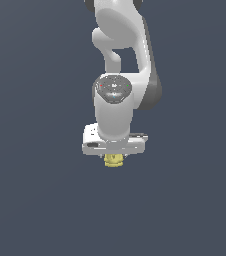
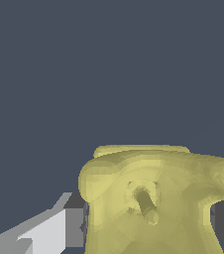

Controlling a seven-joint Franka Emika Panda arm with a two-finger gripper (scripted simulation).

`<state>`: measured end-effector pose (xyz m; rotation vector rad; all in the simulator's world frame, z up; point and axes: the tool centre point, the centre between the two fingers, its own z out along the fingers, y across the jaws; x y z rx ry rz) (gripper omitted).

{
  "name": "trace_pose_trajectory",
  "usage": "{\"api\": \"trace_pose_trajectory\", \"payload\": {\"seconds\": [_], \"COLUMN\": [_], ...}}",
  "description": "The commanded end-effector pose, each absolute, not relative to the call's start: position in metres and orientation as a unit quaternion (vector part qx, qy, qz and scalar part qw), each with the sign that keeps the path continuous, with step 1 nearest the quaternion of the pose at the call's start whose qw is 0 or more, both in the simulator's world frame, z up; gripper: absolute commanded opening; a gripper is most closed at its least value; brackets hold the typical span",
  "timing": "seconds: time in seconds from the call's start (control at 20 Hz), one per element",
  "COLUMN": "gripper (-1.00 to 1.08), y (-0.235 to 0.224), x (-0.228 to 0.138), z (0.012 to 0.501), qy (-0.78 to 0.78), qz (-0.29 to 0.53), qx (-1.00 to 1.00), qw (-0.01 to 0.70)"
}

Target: Pick up the object and move it to a goal position.

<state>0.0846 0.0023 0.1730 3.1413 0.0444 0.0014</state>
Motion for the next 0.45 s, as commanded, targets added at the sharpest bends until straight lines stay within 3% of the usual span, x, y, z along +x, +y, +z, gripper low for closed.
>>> {"api": "trace_pose_trajectory", "payload": {"seconds": [0.0, 0.4], "gripper": [-1.00, -1.00], "y": [0.0048, 0.0079], "x": [0.0902, 0.0971], "z": [0.1786, 0.1851], "qy": [0.014, 0.014], "qz": [0.000, 0.000], "qx": [1.000, 1.000], "qw": [0.000, 0.000]}}
